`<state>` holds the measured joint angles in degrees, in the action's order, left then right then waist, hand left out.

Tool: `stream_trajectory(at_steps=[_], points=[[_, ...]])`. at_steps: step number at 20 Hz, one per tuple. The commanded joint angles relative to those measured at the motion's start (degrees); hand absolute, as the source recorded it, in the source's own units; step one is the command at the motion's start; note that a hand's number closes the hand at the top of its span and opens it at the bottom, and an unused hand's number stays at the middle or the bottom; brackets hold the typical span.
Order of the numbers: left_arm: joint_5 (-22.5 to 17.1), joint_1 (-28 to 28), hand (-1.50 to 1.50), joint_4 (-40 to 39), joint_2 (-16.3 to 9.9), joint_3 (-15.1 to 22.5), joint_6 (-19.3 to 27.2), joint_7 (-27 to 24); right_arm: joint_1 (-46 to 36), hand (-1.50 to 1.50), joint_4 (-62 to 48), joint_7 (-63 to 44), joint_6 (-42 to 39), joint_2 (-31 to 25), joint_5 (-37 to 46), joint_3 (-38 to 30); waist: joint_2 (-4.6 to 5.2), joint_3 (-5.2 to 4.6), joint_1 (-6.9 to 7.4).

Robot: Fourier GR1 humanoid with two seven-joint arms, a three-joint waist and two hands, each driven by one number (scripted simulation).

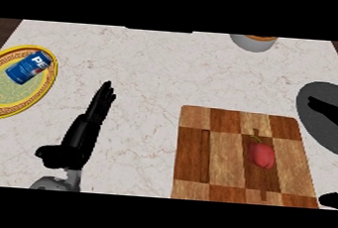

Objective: Pick the bell pepper from the cutting board and place it in the pan

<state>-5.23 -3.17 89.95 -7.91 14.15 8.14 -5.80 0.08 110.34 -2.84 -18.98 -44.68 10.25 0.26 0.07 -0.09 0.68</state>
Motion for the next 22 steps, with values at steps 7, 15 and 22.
stream_trajectory(at_steps=[7, 15, 22], points=[[-0.1, -2.4, 0.0, -4.4, 0.2, -2.4, -1.1, -1.4, -8.2, -1.5, -2.5, -13.0, -7.2, 1.9, 18.8, 20.2, 0.11, 0.03, -0.02], [1.5, 2.8, 0.0, 1.1, 1.1, -1.5, -1.1, -1.0, -10.0, -1.5, -9.5, -16.2, -10.4, 9.4, 27.6, 22.3, -0.1, 0.08, -0.45], [2.5, 2.5, 0.0, 4.0, 1.8, -2.6, -2.9, 1.9, -10.8, -1.5, -12.9, -12.5, -13.0, 14.6, 33.1, 18.9, -0.11, 0.09, -0.52]])
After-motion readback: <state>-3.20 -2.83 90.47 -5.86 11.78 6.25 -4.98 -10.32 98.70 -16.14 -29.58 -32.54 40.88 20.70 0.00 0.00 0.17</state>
